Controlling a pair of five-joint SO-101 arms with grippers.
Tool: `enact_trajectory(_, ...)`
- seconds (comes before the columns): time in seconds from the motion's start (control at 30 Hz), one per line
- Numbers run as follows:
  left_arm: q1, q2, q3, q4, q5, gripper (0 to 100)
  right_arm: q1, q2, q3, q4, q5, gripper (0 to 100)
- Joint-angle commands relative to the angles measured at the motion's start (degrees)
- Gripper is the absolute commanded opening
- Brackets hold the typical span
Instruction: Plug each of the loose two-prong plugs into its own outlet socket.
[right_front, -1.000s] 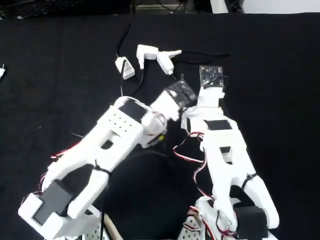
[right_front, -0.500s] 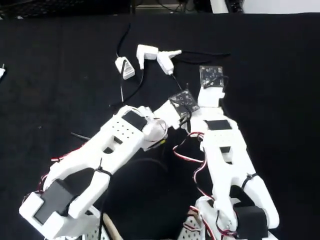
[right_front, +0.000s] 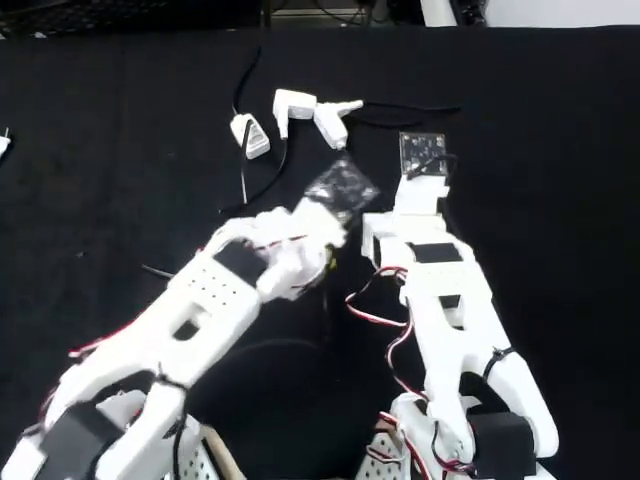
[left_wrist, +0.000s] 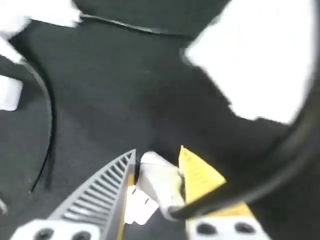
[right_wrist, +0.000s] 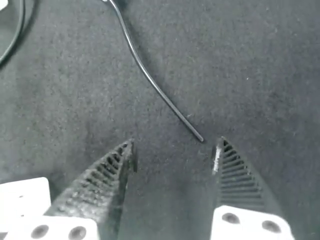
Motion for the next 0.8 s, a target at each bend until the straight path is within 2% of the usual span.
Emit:
enact_trajectory(0.0,-1.19,-7.74,10.95,-11.25,2.29,3,0.35,-0.04,-0.13,-0.97,-0.18,23.7)
enact_trajectory(0.17,-1.45,-12.57,20.35,-26.64,5.54,3,0.53,-0.04,-0.04,-0.97,-0.18,23.7)
enact_trajectory(0.27,-1.45,-12.84,23.87,-32.35,6.77,3,0.53,-0.04,-0.04,-0.97,-0.18,23.7)
enact_trajectory(0.77,-1.45,-12.84,26.51,-32.79,5.01,3,0.62,0.04,0.04,-1.67,-0.09,23.7)
